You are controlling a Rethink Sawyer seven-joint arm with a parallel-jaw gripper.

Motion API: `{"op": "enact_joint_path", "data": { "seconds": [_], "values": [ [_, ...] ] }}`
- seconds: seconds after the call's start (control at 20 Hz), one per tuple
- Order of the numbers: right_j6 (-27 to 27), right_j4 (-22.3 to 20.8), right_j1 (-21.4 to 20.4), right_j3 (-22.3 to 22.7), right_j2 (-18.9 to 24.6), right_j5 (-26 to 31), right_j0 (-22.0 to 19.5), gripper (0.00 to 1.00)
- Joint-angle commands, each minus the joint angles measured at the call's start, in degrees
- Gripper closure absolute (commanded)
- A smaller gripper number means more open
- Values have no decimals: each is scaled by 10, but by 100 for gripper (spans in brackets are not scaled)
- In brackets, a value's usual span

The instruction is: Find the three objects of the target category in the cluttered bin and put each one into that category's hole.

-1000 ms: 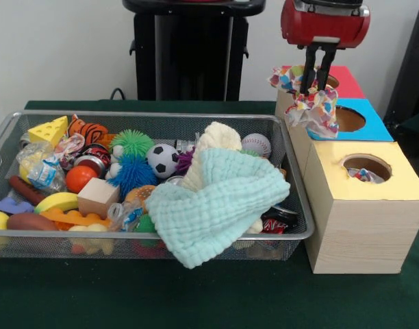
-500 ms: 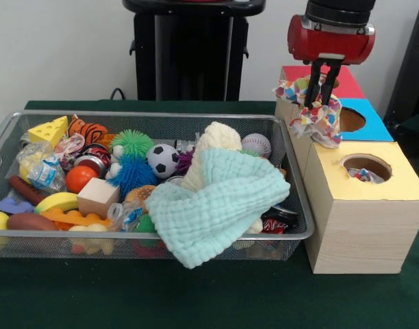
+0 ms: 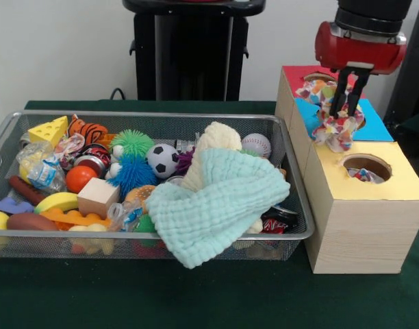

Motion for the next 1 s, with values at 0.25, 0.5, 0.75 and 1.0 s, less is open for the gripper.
{"op": "enact_joint_path", "data": {
  "seconds": [0.25, 0.5, 0.75, 1.0],
  "values": [
    [209, 43, 43, -59, -29, 95, 34, 100],
    [208, 46, 53, -78, -32, 108, 35, 100],
    [184, 47, 66, -89, -23, 98, 14, 100],
    [163, 47, 82, -87, -8, 64, -5, 100]
  ]
}}
